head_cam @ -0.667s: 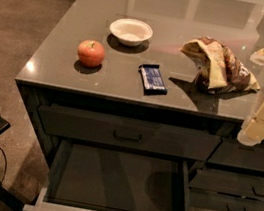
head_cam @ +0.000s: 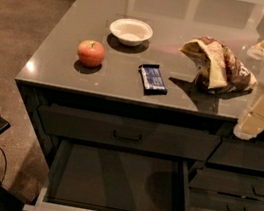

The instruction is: Place rxbar blueberry into middle drawer

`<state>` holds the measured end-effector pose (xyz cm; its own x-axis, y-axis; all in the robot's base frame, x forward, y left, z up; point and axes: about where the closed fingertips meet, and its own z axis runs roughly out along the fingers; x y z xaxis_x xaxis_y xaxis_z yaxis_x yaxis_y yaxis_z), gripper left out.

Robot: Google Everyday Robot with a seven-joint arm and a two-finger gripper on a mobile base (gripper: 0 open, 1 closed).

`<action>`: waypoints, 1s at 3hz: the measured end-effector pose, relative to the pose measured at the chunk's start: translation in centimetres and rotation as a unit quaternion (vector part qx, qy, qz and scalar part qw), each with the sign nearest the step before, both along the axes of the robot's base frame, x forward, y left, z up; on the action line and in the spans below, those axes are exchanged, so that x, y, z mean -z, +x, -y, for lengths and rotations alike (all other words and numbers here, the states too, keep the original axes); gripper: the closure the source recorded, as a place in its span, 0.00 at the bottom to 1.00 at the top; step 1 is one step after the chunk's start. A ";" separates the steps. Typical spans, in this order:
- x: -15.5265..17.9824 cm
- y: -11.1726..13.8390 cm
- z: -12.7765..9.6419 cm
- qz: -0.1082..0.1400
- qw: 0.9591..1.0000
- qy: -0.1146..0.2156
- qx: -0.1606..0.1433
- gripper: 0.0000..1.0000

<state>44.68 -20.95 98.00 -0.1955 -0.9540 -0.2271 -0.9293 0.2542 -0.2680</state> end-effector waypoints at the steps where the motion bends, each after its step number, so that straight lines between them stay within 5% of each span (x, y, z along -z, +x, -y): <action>1: -0.7 3.0 -2.9 0.023 0.998 0.022 -0.049 0.00; 2: -0.2 5.3 -5.1 0.022 0.995 0.049 -0.087 0.00; 3: 0.0 5.6 -5.2 0.021 0.995 0.052 -0.088 0.00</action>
Offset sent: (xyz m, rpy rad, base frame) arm 0.0846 0.0762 -0.0116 0.1834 -0.0103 0.2687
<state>50.29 -15.78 98.03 -0.0163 -0.9435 -0.3311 -0.9503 0.1175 -0.2882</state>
